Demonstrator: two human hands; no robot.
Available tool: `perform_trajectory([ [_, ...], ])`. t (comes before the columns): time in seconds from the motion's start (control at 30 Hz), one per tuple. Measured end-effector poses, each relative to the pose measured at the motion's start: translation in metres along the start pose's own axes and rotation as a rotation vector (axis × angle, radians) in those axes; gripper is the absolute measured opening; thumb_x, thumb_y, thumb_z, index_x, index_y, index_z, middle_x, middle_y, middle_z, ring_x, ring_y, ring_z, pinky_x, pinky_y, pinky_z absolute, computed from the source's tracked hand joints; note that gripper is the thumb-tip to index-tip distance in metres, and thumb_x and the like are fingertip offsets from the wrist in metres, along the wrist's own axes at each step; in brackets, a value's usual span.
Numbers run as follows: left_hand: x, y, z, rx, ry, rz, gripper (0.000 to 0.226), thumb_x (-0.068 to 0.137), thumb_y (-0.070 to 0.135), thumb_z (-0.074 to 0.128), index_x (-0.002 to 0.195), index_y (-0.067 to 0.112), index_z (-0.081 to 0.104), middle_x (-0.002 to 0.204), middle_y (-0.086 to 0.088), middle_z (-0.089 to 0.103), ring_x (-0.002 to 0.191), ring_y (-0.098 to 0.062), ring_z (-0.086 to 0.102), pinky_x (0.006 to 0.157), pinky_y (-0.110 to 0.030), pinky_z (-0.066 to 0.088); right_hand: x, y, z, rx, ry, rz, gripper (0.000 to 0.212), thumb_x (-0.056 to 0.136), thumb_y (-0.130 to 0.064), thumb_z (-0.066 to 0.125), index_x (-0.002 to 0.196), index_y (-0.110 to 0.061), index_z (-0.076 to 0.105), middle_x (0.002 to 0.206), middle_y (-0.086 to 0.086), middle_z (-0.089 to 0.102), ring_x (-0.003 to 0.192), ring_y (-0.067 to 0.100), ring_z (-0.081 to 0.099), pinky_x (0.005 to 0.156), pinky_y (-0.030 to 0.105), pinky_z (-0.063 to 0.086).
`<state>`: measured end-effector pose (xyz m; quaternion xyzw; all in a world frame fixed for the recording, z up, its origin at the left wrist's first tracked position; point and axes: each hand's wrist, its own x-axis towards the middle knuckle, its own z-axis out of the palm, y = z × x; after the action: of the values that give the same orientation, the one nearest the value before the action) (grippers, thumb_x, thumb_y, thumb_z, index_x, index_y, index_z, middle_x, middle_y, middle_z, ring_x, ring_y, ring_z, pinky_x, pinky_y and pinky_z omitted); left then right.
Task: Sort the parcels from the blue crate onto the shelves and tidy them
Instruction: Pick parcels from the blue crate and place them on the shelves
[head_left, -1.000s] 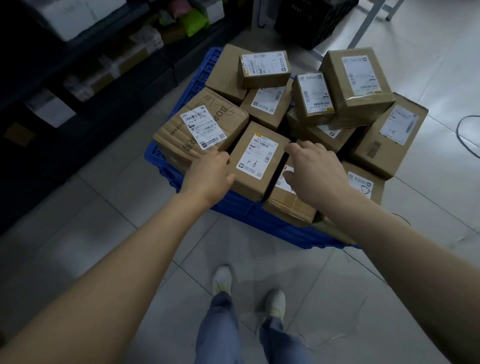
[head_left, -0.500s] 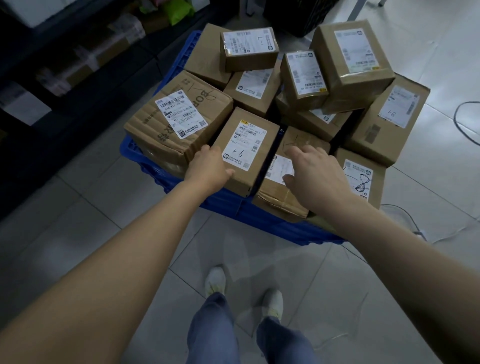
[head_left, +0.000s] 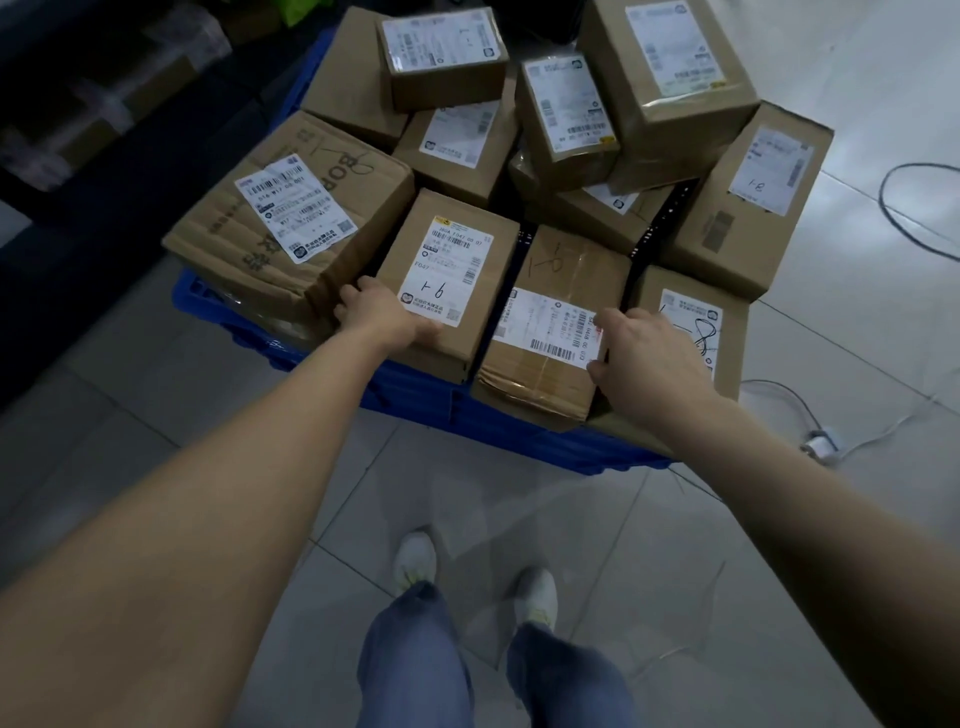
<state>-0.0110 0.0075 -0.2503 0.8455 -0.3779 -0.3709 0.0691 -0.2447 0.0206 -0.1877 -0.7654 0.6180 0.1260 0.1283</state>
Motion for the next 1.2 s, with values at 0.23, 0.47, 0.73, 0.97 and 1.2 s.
perform_trajectory([
  [0.23,0.012,-0.006,0.014,-0.256,-0.097,-0.079,0.107,0.061,0.040,0.085,0.142,0.007,0.023,0.143,-0.012,0.032,0.127,-0.030,0.038,0.103,-0.040,0.035,0.008,0.014,0.015,0.053,-0.014,0.037,0.035,0.093,-0.017,0.056,0.127,-0.012,0.051,0.115,0.010,0.057,0.106,0.027,0.053,0.088,0.040,0.048],
  [0.47,0.021,-0.018,0.012,-0.552,-0.234,-0.169,0.106,0.058,0.037,0.087,0.139,0.016,0.021,0.132,-0.008,0.043,0.117,-0.032,0.047,0.095,-0.052,0.044,0.017,0.014,0.027,0.076,-0.034,0.058,0.038,0.093,-0.017,0.057,0.129,-0.010,0.050,0.114,0.011,0.057,0.103,0.027,0.055,0.084,0.038,0.049],
  [0.73,0.031,-0.034,0.025,-0.832,-0.409,-0.205,0.090,0.047,0.043,0.086,0.126,0.019,0.050,0.117,-0.007,0.061,0.102,-0.025,0.058,0.090,-0.040,0.046,0.024,0.011,0.037,0.099,-0.032,0.082,0.037,0.094,-0.019,0.058,0.129,-0.010,0.050,0.116,0.011,0.057,0.103,0.028,0.056,0.088,0.042,0.050],
  [0.97,0.035,-0.021,0.018,-0.702,-0.427,-0.212,0.029,0.074,0.044,0.069,0.087,0.027,0.049,0.096,-0.003,0.052,0.087,-0.024,0.050,0.097,-0.044,0.031,0.028,0.012,0.042,0.145,-0.023,0.107,0.035,0.095,-0.017,0.055,0.129,-0.009,0.050,0.116,0.012,0.057,0.103,0.028,0.056,0.086,0.042,0.051],
  [1.2,0.042,-0.026,0.014,-0.839,-0.507,-0.201,0.036,0.075,0.036,0.069,0.107,0.023,0.060,0.107,-0.003,0.060,0.089,-0.021,0.052,0.065,-0.032,0.043,0.031,0.016,0.052,0.223,-0.036,0.153,0.037,0.096,-0.019,0.054,0.131,-0.007,0.049,0.117,0.012,0.054,0.101,0.026,0.055,0.086,0.039,0.051],
])
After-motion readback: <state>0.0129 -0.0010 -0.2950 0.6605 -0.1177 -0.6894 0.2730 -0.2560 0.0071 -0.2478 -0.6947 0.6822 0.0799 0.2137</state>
